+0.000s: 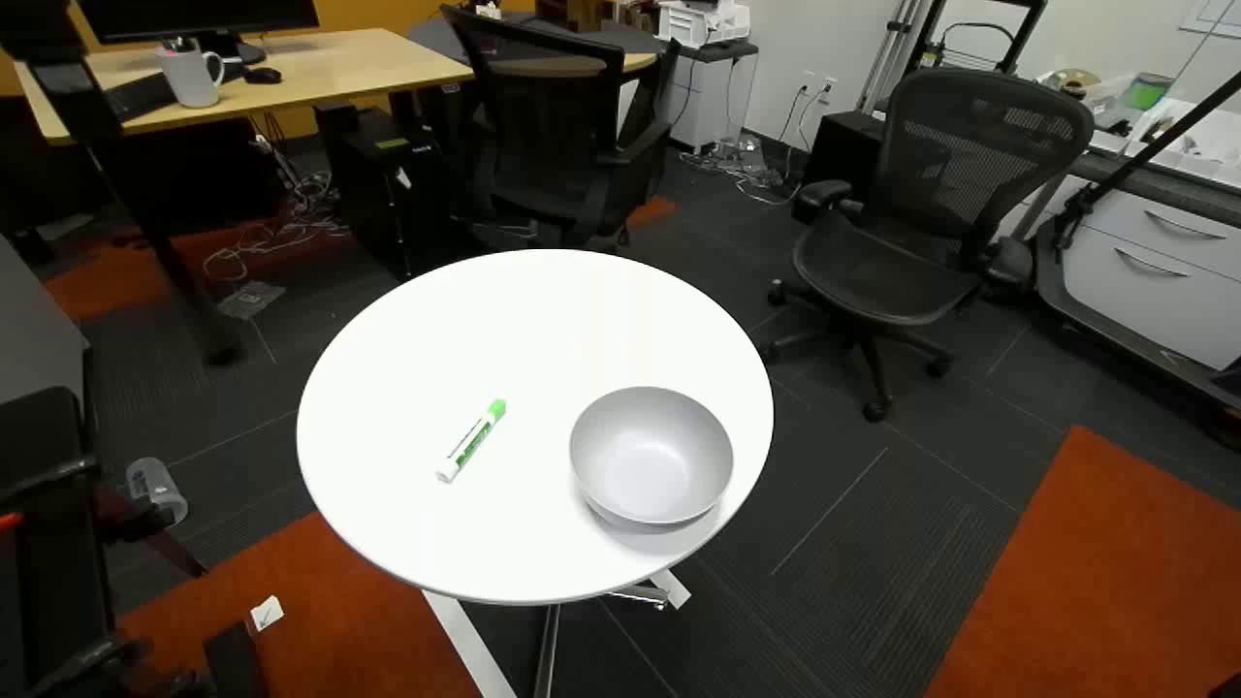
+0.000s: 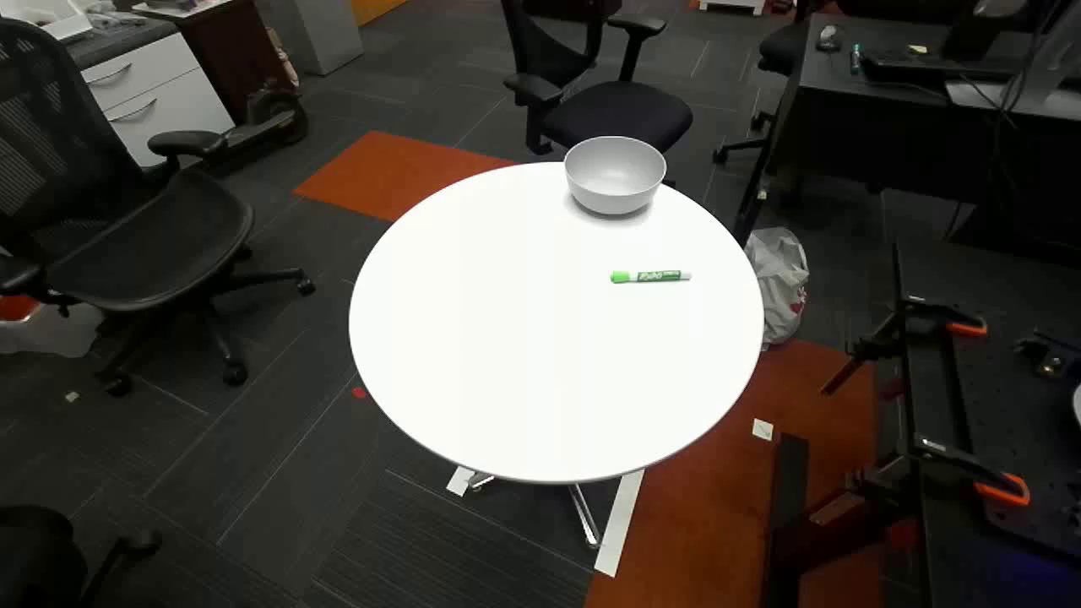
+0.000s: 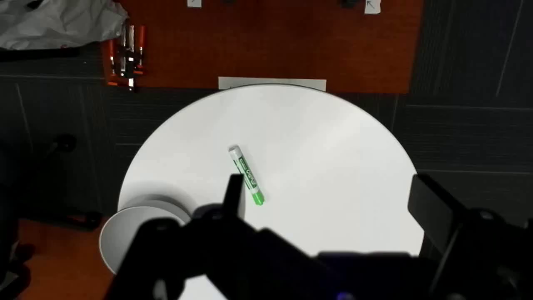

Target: Put the marker in the bowl

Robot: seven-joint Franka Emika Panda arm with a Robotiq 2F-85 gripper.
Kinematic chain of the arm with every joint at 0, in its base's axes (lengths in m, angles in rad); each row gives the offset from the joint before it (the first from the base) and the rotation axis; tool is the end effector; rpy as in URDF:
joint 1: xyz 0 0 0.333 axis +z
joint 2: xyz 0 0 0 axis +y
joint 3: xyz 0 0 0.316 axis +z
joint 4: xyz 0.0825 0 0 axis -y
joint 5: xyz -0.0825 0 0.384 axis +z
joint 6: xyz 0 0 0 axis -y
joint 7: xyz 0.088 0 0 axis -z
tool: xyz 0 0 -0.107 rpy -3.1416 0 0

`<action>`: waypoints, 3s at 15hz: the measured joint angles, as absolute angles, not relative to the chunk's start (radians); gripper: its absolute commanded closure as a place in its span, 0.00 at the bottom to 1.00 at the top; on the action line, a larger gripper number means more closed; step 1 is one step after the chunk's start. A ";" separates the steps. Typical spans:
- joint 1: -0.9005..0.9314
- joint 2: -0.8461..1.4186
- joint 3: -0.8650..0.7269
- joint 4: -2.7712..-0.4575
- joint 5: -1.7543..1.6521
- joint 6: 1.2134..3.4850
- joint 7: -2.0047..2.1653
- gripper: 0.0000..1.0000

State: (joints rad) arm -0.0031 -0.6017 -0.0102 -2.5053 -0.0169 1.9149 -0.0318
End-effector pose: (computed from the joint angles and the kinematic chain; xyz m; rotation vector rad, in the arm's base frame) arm 0.3682 -0.0063 0.4867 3.1309 0.0405 0.0173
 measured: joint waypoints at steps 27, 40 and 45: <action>-0.004 -0.328 -0.053 -2.505 -0.147 2.058 -0.243 0.00; -0.005 -0.045 -0.119 -2.485 -0.102 2.324 -0.602 0.00; -0.007 -0.040 -0.116 -2.482 -0.103 2.336 -0.602 0.00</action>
State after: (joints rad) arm -0.0069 -0.0403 -0.1164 -2.4823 -0.1028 2.3362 -0.6023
